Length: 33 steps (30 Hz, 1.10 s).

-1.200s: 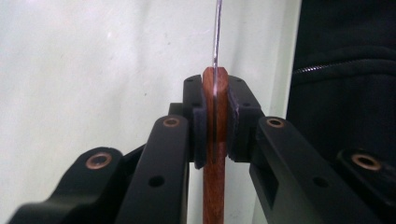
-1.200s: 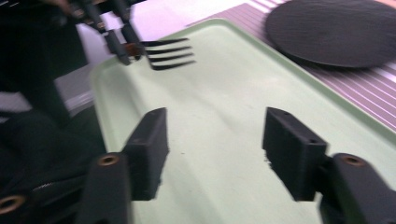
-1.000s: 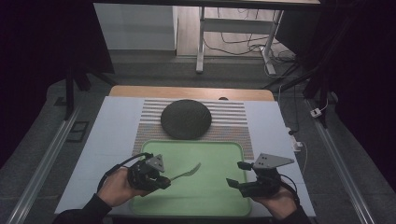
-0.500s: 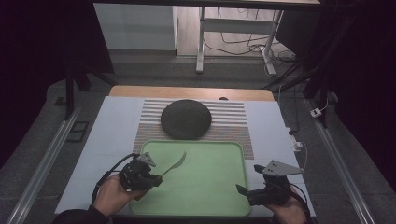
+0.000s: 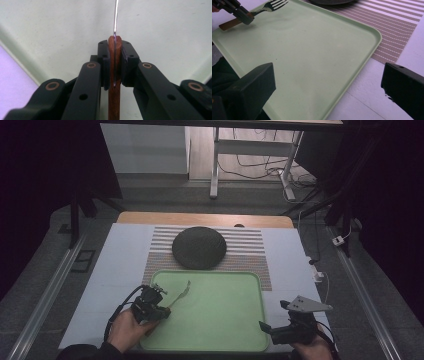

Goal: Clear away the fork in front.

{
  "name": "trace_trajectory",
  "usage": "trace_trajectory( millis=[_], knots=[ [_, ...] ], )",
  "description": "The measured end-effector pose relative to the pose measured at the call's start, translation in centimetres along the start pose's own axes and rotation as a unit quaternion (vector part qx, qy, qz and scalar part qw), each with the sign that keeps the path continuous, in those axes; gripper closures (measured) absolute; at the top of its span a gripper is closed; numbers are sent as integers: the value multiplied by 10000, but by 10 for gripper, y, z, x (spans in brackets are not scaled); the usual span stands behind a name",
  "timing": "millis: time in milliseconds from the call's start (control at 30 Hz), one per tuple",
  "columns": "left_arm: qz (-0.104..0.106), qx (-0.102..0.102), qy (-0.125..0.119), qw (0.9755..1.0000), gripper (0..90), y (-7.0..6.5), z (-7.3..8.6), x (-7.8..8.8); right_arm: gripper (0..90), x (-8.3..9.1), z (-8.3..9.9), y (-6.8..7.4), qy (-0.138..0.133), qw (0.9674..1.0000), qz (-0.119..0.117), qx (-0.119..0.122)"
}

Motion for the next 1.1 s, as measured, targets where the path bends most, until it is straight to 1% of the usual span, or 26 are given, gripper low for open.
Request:
trace_trajectory(
  millis=[167,267,400,467,600,733,767,800,833,933,1033,1100],
  knots=[
    [-120,155,203,9996,792,4,1,-9,0,2,1,-2,-41,10000,10,-81],
    [-43,232,178,9996,788,5,1,-9,0,3,1,-3,-43,9999,-4,-91],
    [42,256,145,9996,761,7,1,-7,0,2,1,-2,-27,10000,-7,-73],
    [112,275,73,9995,737,8,0,-4,0,2,1,-2,-20,10000,-13,-65],
    [201,247,-165,9994,738,10,-4,5,0,2,1,-2,-10,10000,-23,-70],
    [169,190,-418,9988,799,15,-10,15,0,1,2,-2,23,10000,-35,-60],
    [170,186,-451,9987,838,17,-12,17,0,1,2,-2,30,10000,-39,-61],
    [175,174,-481,9985,838,19,-14,18,0,1,2,-2,30,10000,-39,-61],
    [172,165,-521,9984,873,21,-16,18,0,0,2,-2,59,10000,-40,-54],
    [225,146,-613,9978,884,25,-23,19,0,0,2,-2,108,9999,-24,-39],
    [323,80,-720,9969,885,28,-32,19,0,-1,2,-2,130,9999,-30,-41],
    [342,29,-761,9965,885,29,-37,18,0,-2,2,-2,136,9999,-28,-36]
  ],
)
Point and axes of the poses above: each handheld gripper's, and its own axes: x roughly backward along the jaws, z roughly out of its underside, y roughly to its left, the point moved 7 cm from there along -x, roughly forward along the jaws, and after that the axes turned 4 degrees about y, right-handed, at the moved point
